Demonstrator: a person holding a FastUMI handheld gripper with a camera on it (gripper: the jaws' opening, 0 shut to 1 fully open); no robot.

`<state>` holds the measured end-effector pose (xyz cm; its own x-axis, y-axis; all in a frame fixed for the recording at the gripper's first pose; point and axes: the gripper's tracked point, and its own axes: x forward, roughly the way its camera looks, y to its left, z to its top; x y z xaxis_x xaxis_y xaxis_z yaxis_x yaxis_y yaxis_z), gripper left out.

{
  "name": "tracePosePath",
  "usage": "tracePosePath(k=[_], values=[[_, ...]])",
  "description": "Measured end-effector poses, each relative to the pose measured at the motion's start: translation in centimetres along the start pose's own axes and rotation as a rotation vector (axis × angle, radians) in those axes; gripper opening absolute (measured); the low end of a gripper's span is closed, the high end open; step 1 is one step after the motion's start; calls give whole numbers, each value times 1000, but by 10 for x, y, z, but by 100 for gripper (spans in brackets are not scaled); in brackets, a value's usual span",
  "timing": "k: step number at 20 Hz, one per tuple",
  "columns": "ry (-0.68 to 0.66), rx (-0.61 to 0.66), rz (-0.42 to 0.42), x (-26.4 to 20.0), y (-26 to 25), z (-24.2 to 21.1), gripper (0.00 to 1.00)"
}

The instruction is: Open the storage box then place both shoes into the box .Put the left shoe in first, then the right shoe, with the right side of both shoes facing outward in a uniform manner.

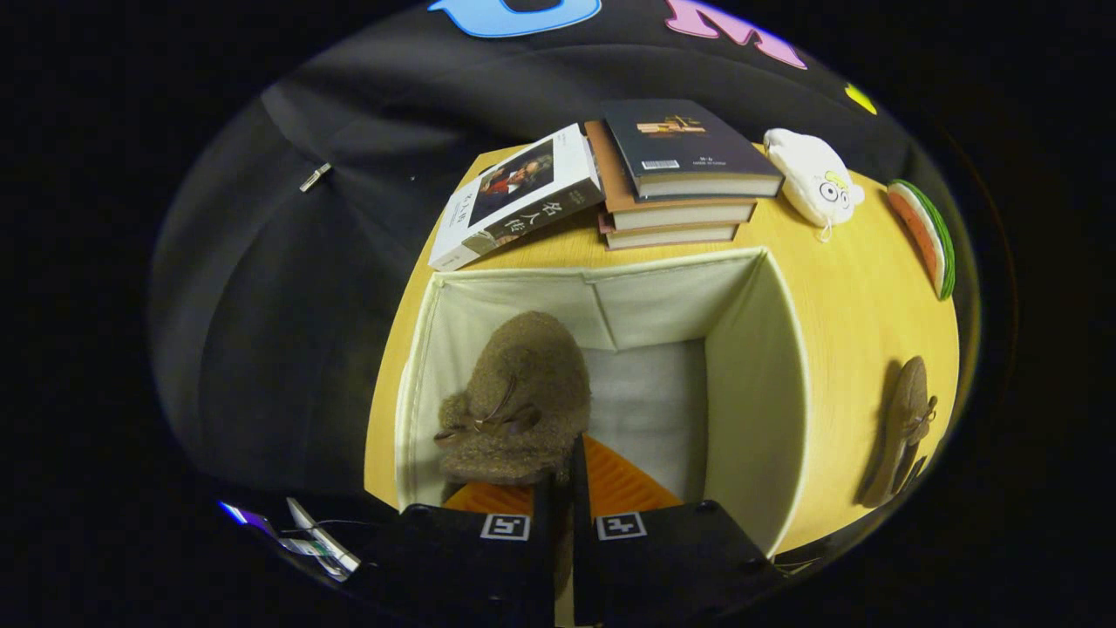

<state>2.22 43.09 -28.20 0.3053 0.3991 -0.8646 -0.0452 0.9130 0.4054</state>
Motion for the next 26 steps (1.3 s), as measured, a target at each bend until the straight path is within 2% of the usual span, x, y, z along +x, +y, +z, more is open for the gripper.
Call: tracePosePath(k=[2, 4, 7, 12, 18, 22, 26], values=[[24, 6, 55, 2, 12, -3, 20], [44, 24, 140, -2, 28, -5, 51], [52, 15, 186, -10, 31, -4, 96], [30, 18, 261, -40, 29, 2, 99], [-85, -24, 345, -114, -3, 31, 98], [-200, -70, 320, -162, -62, 44, 98], [-301, -105, 231, -187, -133, 44, 98]])
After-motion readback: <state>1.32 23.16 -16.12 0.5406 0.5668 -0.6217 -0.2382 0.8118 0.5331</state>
